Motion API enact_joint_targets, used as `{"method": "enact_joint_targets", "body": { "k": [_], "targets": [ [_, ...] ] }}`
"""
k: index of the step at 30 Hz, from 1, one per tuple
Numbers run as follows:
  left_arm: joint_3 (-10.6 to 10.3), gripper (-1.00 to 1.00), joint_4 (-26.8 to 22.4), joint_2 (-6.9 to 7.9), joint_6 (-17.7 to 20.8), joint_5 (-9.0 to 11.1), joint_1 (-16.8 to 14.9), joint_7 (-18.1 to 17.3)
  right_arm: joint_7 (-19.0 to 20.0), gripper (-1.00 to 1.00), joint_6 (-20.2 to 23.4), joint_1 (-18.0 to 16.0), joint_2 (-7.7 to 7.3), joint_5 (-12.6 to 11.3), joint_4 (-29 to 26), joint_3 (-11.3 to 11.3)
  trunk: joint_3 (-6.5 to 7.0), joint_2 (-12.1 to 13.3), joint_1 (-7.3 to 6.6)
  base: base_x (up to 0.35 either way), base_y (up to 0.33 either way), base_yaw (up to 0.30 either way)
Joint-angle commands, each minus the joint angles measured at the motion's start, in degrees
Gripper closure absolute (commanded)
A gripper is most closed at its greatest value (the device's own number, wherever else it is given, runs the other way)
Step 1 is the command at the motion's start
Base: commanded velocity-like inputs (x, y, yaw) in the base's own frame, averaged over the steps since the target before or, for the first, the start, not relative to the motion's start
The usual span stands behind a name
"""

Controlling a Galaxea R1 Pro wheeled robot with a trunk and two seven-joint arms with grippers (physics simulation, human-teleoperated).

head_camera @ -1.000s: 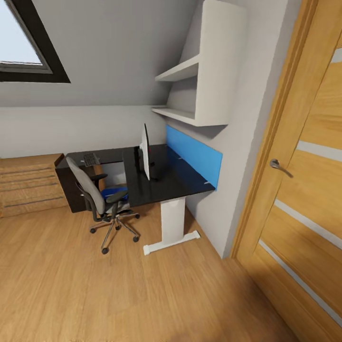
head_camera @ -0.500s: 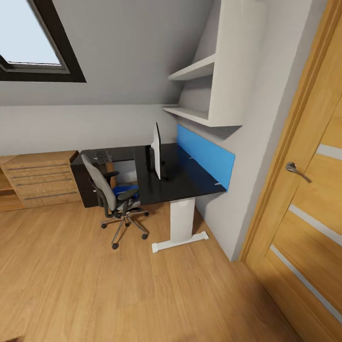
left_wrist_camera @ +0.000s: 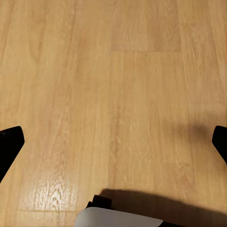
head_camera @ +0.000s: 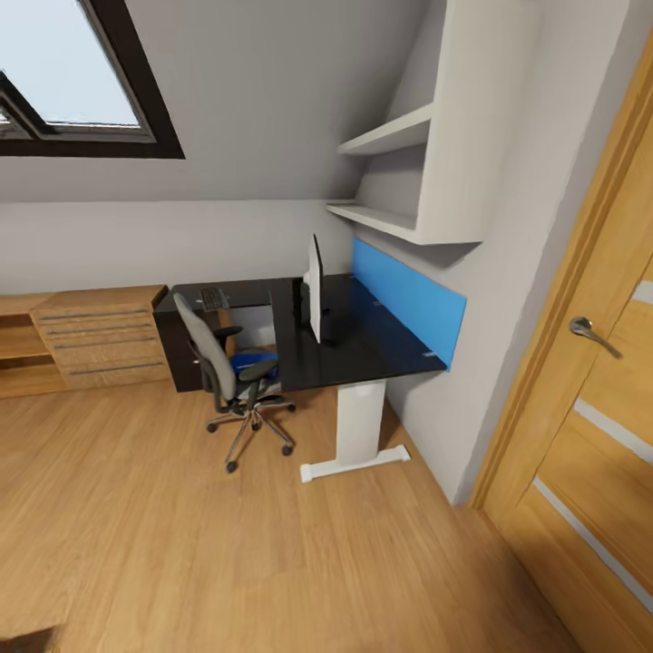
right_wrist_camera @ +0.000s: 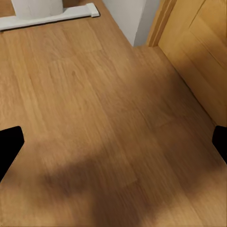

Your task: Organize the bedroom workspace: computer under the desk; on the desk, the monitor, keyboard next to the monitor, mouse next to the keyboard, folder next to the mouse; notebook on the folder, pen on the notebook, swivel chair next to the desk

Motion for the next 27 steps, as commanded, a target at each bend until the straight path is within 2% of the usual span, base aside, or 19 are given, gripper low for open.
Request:
{"method": "enact_joint_targets", "body": {
  "k": [1,13,15,27],
  "targets": [
    [0.05,-1.00,-0.06,-0.02,-0.08,0.30,0.00,-0.07,0.04,-1.00,-0.18,-0.03,-0.03,-0.47,0.02,0.78,-0.08,-0.04,0.02,0.259,0.000,0.175],
    [0.04,-1.00,-0.07,-0.01,-0.01,0.33,0.00,-0.07,0.56,-1.00,-0.20,-0.03,-0.14,-0.34,0.02,2.01,-0.15,-0.04,0.02,0.313,0.019,0.038],
    [0.15,-1.00,-0.03,-0.01,0.01,0.37,0.00,-0.07,2.26,-1.00,-0.22,-0.03,-0.20,-0.27,0.02,2.05,-0.15,-0.04,0.02,0.325,0.113,0.000],
    [0.31,-1.00,-0.03,-0.01,0.01,0.37,0.00,0.03,2.41,-1.00,-0.03,-0.03,-0.16,-0.37,0.09,1.97,-0.15,-0.04,0.02,0.285,0.149,0.000]
  ]
}}
